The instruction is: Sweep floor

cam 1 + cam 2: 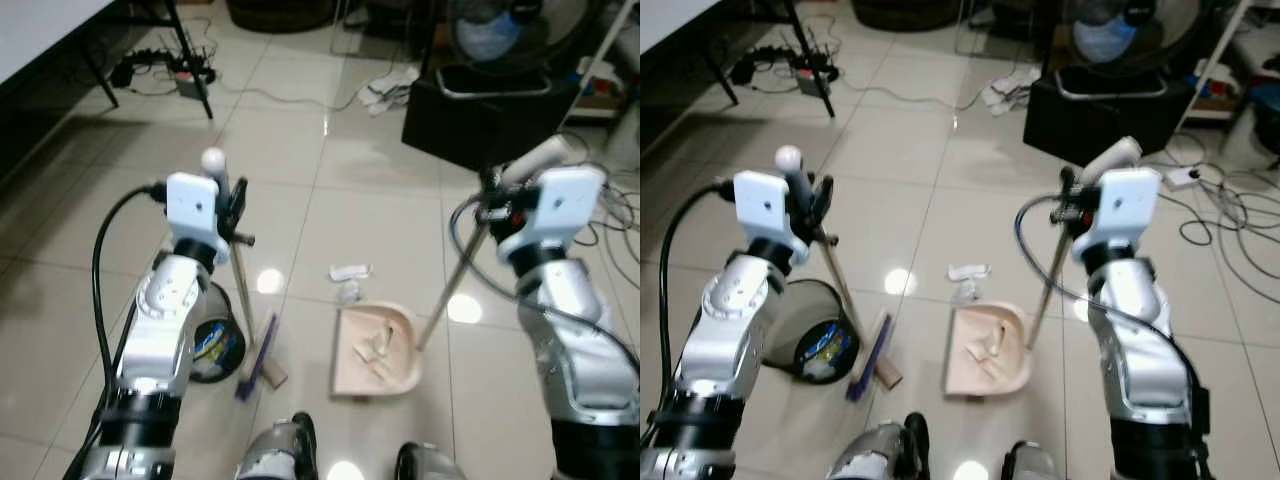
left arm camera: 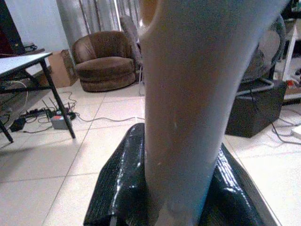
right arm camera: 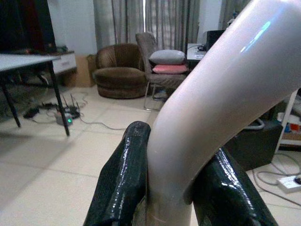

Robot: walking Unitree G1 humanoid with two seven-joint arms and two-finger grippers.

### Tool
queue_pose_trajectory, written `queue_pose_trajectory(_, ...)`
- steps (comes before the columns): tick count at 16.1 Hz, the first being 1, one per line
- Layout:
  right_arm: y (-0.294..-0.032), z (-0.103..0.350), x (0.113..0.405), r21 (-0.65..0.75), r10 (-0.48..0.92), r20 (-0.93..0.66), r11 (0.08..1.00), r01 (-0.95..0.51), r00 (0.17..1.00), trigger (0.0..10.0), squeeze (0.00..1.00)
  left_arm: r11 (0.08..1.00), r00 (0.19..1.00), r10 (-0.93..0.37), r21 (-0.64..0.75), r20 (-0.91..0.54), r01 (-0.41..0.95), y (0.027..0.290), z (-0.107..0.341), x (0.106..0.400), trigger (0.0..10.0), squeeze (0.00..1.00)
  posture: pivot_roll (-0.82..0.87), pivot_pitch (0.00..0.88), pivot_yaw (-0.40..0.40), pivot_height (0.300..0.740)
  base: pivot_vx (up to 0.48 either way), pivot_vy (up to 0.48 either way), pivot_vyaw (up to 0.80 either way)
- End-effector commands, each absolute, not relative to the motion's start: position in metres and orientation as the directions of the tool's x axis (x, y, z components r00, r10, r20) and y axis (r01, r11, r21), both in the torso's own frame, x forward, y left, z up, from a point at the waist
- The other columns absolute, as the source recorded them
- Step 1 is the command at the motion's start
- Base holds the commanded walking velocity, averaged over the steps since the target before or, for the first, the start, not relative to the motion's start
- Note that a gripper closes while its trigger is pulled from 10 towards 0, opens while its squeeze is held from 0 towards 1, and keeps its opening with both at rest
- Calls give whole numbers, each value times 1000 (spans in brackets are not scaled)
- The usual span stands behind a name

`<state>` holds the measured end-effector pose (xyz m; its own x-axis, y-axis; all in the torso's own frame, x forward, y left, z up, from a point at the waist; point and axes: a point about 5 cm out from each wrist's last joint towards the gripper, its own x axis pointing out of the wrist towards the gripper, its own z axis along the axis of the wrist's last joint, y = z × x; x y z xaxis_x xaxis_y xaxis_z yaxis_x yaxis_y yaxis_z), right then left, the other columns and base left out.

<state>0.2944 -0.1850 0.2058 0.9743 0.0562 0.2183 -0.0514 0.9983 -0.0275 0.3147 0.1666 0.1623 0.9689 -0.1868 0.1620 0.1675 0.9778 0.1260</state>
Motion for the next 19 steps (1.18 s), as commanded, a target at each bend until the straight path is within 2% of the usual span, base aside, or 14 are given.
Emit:
queue_pose_trajectory(1, -183, 233, 291, -4, 60, 288, 998, -62, 956, 10000, 0, 976, 965, -188, 149, 184, 162, 163, 169, 310, 10000, 0, -41, 71, 100, 740, 0, -480, 0)
queue_pose_trajectory(10, -174, 281, 299, 80, 95, 316, 989, -126, 944, 10000, 0, 969, 977, -172, 201, 125, 145, 162, 152, 289, 10000, 0, -27, 55, 84, 740, 0, -478, 0)
queue_pose_trajectory(14, -172, 289, 303, 122, 87, 315, 984, -131, 945, 10000, 0, 975, 985, -146, 184, 89, 128, 166, 144, 283, 10000, 0, -25, 52, 78, 740, 0, 0, -114)
queue_pose_trajectory(19, -171, 301, 308, 184, 60, 347, 974, -131, 936, 10000, 0, 969, 984, -135, 221, 119, 106, 171, 146, 279, 10000, 0, -19, 52, 71, 740, 0, 0, 800)
